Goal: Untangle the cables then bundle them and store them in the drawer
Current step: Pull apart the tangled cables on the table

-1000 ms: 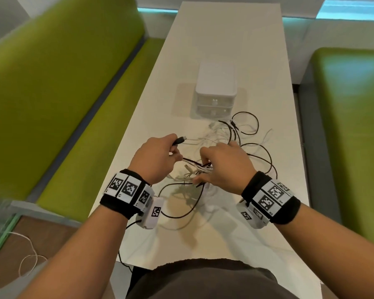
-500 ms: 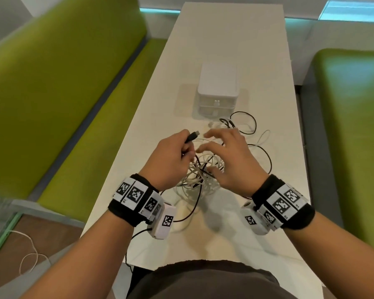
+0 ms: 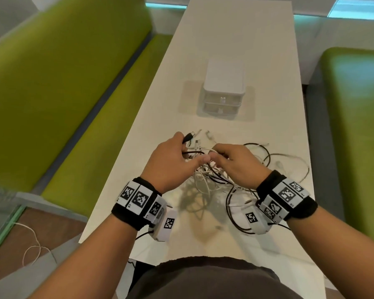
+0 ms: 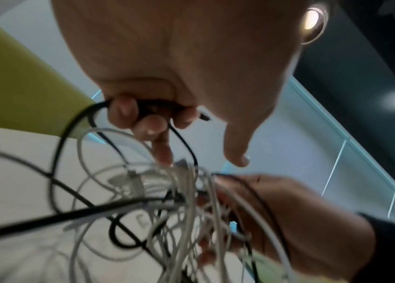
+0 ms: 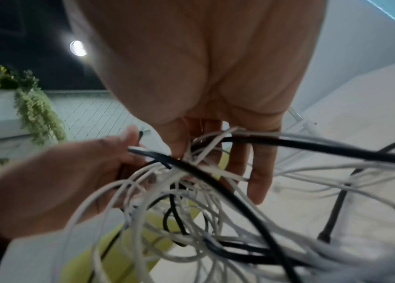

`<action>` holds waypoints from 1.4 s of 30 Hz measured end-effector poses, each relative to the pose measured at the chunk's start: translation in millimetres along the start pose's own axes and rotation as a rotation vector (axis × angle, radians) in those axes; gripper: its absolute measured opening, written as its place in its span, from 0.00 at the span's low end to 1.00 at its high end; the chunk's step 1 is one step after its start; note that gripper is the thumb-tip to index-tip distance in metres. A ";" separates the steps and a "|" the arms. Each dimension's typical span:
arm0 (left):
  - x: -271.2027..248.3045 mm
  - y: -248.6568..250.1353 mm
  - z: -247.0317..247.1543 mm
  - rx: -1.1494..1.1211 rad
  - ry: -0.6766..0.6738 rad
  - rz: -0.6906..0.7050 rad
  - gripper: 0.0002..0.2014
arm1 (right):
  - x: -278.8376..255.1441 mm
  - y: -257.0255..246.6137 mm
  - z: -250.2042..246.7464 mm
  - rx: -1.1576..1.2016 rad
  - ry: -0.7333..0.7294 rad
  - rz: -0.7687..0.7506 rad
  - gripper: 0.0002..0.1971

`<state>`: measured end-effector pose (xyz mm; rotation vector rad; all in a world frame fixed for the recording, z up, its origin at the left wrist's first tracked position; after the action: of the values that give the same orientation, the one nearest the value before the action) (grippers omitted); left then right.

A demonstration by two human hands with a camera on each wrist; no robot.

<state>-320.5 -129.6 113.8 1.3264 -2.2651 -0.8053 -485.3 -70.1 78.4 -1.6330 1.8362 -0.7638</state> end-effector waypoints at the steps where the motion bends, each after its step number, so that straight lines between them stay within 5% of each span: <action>1: -1.4 -1.9 3.5 0.011 0.003 -0.039 0.28 | -0.9 -1.5 0.3 0.008 -0.001 -0.005 0.14; 8: 7.5 -2.9 20.4 0.192 -0.121 -0.075 0.19 | -8.2 -12.2 7.4 -0.228 0.006 -0.076 0.07; 13: 12.6 -1.0 6.4 0.098 -0.070 -0.021 0.15 | -2.4 -2.2 -7.8 -0.298 0.101 -0.050 0.06; 17: 16.3 -3.9 -9.3 0.082 0.074 0.058 0.11 | -7.8 -10.6 -5.6 -0.256 0.087 -0.116 0.09; 22: 8.8 -9.5 -8.0 0.041 0.007 0.111 0.19 | -1.1 -1.5 -16.4 0.080 0.120 0.081 0.08; 26: 0.4 -5.6 -10.8 -0.110 -0.048 0.082 0.20 | -7.7 -10.2 -8.2 0.059 0.001 0.033 0.09; 29: -0.9 7.5 -11.3 -0.212 -0.069 0.103 0.20 | -6.4 -12.1 8.2 -0.062 -0.099 0.011 0.18; 33: -3.2 28.0 -18.3 -0.324 -0.044 0.163 0.20 | 1.1 5.2 4.8 -0.043 0.009 0.257 0.27; 36: -1.0 27.1 -28.9 -0.381 0.027 0.131 0.22 | 4.2 25.4 -13.2 -0.075 0.110 0.416 0.22; 39: 3.4 16.5 -28.9 -0.241 0.069 0.081 0.20 | 6.5 24.2 -28.7 -0.348 0.223 0.342 0.10; 42: 5.2 9.5 -19.2 -0.076 0.065 0.072 0.19 | 7.0 -10.3 -25.0 -0.295 0.235 -0.105 0.12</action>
<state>-317.9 -135.8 134.8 1.2131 -2.1964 -0.8038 -497.4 -76.8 102.7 -1.9049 2.1238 -0.7861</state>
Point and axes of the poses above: each hand's wrist, its own x-axis towards the middle knuckle, its own z-axis out of the palm, y = z × x, the point moved 6 cm from there along x, towards the middle knuckle, and after that the axes turned 6 degrees about y, right-handed, at the moved point
